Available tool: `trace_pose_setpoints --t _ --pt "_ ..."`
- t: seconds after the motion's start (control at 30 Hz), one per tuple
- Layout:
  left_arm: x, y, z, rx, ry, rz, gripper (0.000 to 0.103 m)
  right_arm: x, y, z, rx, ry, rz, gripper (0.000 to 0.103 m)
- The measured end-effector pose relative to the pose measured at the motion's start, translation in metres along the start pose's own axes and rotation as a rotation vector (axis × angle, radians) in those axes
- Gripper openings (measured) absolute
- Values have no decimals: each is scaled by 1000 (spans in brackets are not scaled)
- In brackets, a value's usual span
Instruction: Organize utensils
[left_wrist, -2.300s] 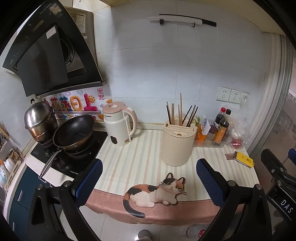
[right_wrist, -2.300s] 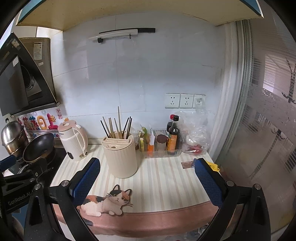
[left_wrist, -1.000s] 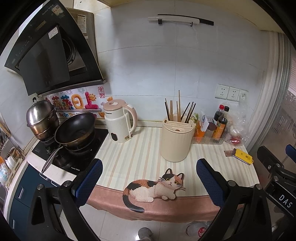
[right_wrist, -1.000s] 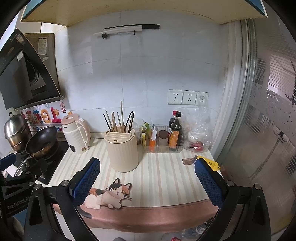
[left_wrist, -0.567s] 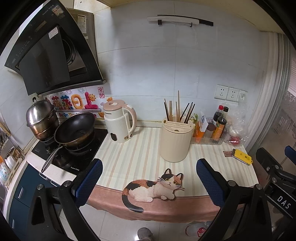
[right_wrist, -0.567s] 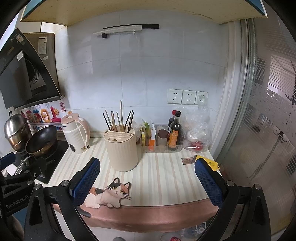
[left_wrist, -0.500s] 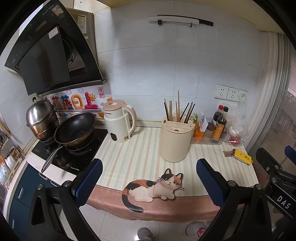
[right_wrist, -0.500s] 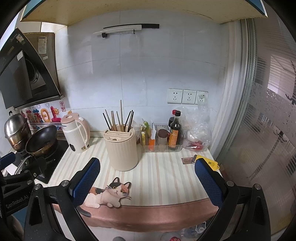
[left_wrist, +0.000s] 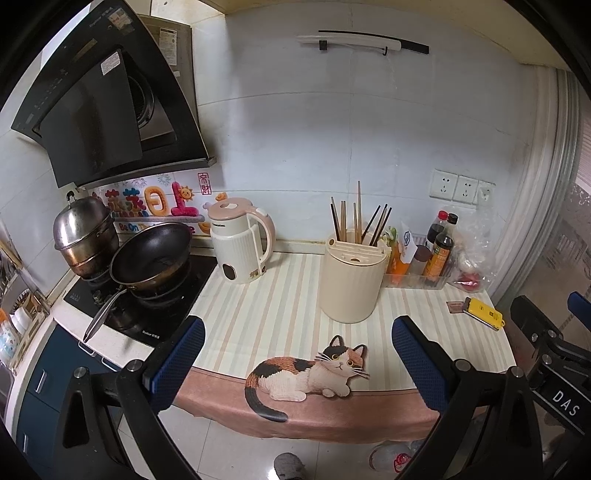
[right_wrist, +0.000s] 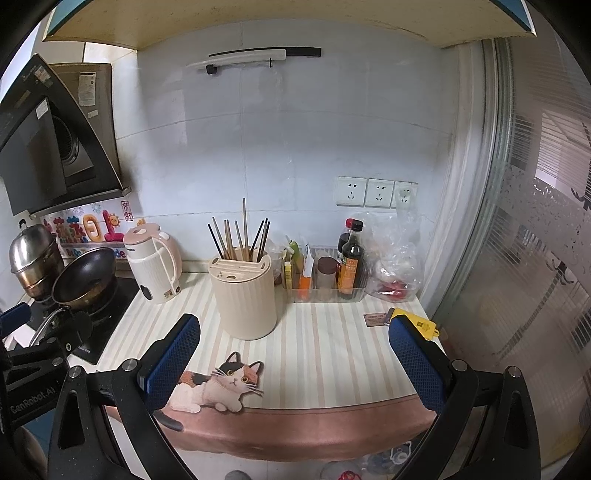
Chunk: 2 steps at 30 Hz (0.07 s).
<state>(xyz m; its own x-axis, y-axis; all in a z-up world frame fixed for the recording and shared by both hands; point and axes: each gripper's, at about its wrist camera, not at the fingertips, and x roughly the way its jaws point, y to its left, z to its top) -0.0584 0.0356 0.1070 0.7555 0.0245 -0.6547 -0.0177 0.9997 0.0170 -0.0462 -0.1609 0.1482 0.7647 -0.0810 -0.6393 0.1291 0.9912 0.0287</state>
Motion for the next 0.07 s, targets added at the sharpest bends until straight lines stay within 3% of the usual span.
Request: trace_pose_setpoints --t 0.07 --pt "-1 -1 0 3 -1 -5 103 0 0 -1 0 1 1 103"
